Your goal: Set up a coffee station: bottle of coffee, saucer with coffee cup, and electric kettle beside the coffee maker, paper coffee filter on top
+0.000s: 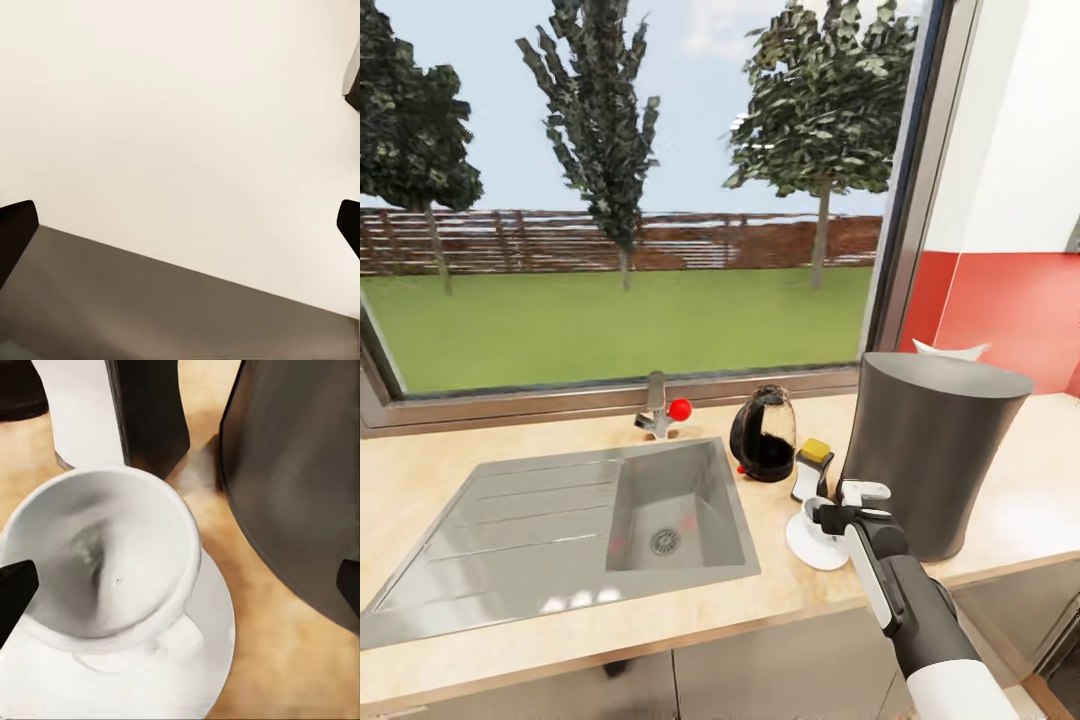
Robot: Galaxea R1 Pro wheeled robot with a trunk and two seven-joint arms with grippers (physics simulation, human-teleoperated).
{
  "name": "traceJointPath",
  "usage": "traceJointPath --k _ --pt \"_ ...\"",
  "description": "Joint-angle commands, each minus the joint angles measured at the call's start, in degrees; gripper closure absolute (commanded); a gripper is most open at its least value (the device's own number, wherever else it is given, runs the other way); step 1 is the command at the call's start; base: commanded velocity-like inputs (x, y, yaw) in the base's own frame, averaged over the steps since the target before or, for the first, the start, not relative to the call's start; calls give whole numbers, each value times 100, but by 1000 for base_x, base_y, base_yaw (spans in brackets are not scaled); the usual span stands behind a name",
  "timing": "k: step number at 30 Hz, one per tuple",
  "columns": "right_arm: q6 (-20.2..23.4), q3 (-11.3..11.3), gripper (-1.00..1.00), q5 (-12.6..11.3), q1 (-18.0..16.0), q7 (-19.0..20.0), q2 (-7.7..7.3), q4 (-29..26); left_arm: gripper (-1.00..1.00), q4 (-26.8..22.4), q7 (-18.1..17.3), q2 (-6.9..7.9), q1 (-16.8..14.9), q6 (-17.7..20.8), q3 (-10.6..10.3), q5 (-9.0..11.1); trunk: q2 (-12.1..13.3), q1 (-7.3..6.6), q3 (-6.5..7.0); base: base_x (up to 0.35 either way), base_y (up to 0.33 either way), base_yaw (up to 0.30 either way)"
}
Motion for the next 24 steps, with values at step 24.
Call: traceJointPath --k 24 --pt "4 0 -100 -44 5 -48 -8 372 -100 -43 -7 -10 -20 -45 10 12 -8 -1 205 -298 91 0"
